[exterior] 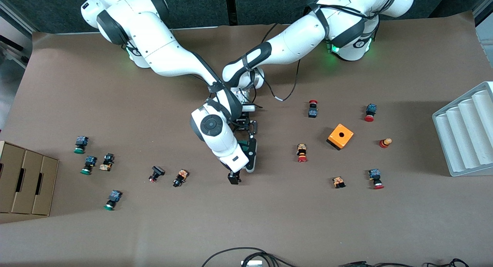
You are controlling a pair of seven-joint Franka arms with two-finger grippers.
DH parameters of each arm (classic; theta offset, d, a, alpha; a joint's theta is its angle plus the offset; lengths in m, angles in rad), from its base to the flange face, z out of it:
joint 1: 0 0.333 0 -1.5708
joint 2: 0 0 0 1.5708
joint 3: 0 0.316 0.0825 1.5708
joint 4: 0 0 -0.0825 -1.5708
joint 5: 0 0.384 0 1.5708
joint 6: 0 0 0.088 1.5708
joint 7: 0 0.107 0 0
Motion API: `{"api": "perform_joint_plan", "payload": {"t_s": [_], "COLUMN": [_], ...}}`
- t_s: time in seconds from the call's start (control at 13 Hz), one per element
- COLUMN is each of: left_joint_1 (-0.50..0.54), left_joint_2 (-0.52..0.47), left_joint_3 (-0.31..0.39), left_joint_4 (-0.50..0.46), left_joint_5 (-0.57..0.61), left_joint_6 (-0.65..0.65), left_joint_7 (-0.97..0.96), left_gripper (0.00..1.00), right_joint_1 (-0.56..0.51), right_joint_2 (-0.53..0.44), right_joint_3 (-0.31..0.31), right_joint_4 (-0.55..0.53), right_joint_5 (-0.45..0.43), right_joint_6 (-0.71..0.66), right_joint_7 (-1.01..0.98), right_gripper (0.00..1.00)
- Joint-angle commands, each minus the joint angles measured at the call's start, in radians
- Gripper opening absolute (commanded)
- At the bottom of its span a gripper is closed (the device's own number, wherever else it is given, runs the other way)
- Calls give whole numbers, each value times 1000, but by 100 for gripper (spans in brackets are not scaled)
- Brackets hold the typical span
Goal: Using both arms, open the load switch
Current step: 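Push the white handle down toward the base with the right gripper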
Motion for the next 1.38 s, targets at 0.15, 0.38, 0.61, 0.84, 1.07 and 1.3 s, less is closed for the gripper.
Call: {"api": "perform_joint_plan", "payload": {"t_s": [0.15, 0.38, 0.61, 0.84, 1.07, 1.3], "left_joint_1": [-18, -18, -18, -18, -18, -18], "left_joint_2": [12, 11, 11, 12, 11, 12], "left_joint_3": [11, 11, 11, 11, 11, 11], "left_joint_4": [18, 20, 20, 20, 18, 20], "left_joint_5": [10, 10, 10, 10, 10, 10], "left_joint_6": [-16, -16, -16, -16, -16, -16], "left_joint_7": [-7, -7, -4, -4, -4, -4], "left_gripper": [75, 75, 74, 74, 74, 74], "right_joint_1": [12, 12, 12, 14, 26, 26], "right_joint_2": [15, 18, 26, 24, 23, 18], "right_joint_3": [-9, -11, -9, -9, -9, -9], "right_joint_4": [10, 10, 7, 1, 1, -5], "right_joint_5": [48, 48, 48, 48, 48, 39], "right_joint_6": [24, 25, 25, 27, 25, 25], "right_joint_7": [-2, 1, 1, 28, 39, 39], "right_gripper": [75, 71, 65, 57, 47, 40]}}
